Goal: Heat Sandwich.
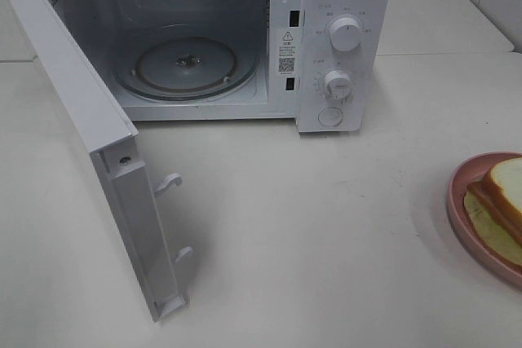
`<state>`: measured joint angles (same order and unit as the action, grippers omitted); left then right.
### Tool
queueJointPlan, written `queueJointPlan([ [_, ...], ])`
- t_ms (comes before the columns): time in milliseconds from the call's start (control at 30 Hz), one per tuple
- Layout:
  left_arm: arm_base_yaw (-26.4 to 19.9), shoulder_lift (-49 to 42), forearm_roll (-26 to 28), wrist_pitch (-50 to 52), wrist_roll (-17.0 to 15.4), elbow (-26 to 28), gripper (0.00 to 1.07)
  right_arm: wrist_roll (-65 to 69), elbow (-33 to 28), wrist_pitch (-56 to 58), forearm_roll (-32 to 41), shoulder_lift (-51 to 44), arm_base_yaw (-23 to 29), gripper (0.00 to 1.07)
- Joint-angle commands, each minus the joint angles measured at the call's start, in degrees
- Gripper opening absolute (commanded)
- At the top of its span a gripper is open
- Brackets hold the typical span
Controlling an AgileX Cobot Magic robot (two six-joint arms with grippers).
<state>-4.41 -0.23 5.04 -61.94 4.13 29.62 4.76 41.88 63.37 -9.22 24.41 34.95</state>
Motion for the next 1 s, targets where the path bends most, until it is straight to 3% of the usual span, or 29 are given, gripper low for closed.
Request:
queueJointPlan([
  [33,0.3,-0.5,-0.1,0.6,-0.2,0.0,0.98,-1.1,-0.1,0.7,-0.2,-5.4,-4.2,0.76],
  [167,0.3,-0.5,-0.1,0.6,-0.2,0.0,0.98,-1.0,-0.6,0.4,-0.2,-8.8,-7.6,0.76],
  [600,0.3,-0.5,-0.1,0.6,-0.2,0.0,0.98,1.1,-10.6,-6.2,3.4,-21.0,-24.5,0.76],
  [1000,0.3,-0.5,-0.1,0.6,-0.2,0.0,0.98,-0.3,-13.3,-6.4,5.8,-26.2,-32.9,0.76],
])
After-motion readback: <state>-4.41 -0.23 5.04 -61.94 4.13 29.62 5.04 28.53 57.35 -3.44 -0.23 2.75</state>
